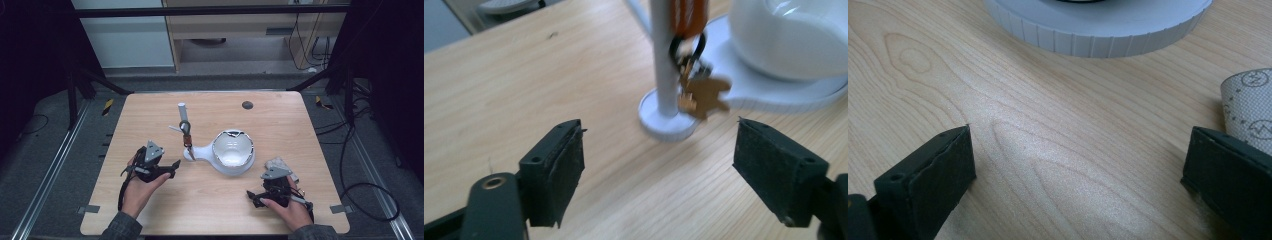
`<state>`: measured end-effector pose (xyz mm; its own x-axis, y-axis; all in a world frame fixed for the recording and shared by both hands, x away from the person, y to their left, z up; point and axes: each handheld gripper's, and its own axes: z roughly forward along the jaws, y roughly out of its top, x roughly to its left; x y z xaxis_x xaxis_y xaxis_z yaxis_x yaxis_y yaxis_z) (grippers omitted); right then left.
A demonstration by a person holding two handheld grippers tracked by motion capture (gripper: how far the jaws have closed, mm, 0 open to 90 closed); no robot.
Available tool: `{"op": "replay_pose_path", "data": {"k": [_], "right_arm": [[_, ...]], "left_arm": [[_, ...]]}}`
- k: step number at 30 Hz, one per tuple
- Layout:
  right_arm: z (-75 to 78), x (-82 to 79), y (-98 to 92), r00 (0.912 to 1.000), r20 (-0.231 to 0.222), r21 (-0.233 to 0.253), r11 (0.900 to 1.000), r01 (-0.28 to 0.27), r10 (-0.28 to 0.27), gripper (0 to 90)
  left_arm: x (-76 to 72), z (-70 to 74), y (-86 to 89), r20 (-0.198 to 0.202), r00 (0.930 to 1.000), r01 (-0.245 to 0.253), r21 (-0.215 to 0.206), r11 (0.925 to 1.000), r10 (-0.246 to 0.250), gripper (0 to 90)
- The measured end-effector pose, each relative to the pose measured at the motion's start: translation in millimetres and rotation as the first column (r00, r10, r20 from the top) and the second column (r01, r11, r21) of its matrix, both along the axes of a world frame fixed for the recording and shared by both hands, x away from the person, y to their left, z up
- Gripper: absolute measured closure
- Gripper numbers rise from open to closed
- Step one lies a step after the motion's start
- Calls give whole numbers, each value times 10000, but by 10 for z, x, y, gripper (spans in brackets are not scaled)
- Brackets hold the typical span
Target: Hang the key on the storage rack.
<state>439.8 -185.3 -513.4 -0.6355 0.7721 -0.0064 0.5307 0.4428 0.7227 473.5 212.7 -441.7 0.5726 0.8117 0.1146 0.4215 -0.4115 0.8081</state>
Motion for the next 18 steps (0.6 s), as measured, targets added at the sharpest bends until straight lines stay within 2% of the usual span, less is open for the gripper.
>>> {"op": "replay_pose_path", "data": {"k": [5, 7, 8, 11, 18], "right_arm": [[0, 0, 0, 10000, 1, 0, 10000, 1, -1, 3], [0, 0, 0, 10000, 2, 0, 10000, -2, 2, 3], [0, 1, -1, 10000, -4, 5, 10000, -6, 6, 3], [0, 0, 0, 10000, -5, 11, 10000, 1, -1, 3], [5, -9, -4, 10000, -57, 0, 10000, -40, 40, 4]], "left_arm": [[-29, -270, 173, -87, 9985, -540, -101, 9985, 539, 134], [-34, -352, 228, -503, 9973, -550, -160, 9984, 541, 123], [-36, -368, 234, -634, 9966, -526, -142, 9985, 517, 102], [-39, -428, 258, -669, 9965, -498, 135, 9987, 506, 83], [6, -563, 298, -1247, 9889, -781, 275, 9966, 809, 51]]}}
